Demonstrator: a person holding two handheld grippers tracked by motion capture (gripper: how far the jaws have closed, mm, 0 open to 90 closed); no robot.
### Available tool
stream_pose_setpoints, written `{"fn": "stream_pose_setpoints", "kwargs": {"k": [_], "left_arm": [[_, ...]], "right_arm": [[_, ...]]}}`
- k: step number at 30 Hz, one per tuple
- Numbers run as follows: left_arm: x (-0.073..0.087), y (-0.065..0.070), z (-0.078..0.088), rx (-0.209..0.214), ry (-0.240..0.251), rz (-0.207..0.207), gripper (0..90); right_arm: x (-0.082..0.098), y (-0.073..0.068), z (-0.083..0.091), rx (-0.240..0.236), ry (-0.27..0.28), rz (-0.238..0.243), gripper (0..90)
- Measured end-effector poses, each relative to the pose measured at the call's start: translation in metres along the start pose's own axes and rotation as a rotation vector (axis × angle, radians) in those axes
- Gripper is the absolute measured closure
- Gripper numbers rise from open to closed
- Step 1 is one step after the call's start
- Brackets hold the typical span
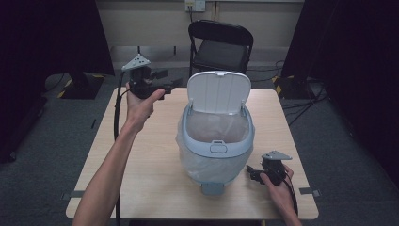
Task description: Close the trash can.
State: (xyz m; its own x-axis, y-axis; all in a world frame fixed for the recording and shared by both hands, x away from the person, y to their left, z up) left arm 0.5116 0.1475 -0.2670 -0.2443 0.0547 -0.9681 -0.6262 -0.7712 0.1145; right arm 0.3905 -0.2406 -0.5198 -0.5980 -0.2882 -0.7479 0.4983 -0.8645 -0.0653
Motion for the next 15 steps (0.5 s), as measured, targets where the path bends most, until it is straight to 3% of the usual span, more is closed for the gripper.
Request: {"fn": "stream_pose_setpoints", "kwargs": {"k": [3, 6, 9, 15], "left_arm": [[-0.005, 0.004, -0.008, 0.026, 0.001, 0.013, 25.8], [-0.007, 0.011, -0.011, 0.019, -0.004, -0.004, 26.1], [-0.011, 0.026, -0.01, 0.054, 0.022, -0.038, 28.0], [-0.01, 0.025, -0.008, 0.084, 0.007, -0.009, 31.0]], "right_arm": [[0.0, 0.0, 0.0, 0.0, 0.0, 0.0, 20.4], [0.0, 0.0, 0.0, 0.0, 0.0, 0.0, 20.4], [0.0, 0.0, 0.0, 0.0, 0.0, 0.0, 20.4], [0.0, 0.0, 0.0, 0.0, 0.0, 0.0, 20.4]]}}
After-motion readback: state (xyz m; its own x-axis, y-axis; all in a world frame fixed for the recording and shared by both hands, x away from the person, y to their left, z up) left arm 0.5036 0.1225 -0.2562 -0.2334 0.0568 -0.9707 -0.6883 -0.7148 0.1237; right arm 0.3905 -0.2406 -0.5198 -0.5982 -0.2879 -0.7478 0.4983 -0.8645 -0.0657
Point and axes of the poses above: each handheld gripper's, and its own axes: z roughly backward along the jaws, x roughly out of its underside, y roughly to its right, the point moved 3 cm from there along -z, roughly forward along the jaws, and after that the axes turned 7 degrees about -x, right-handed, at the moved point
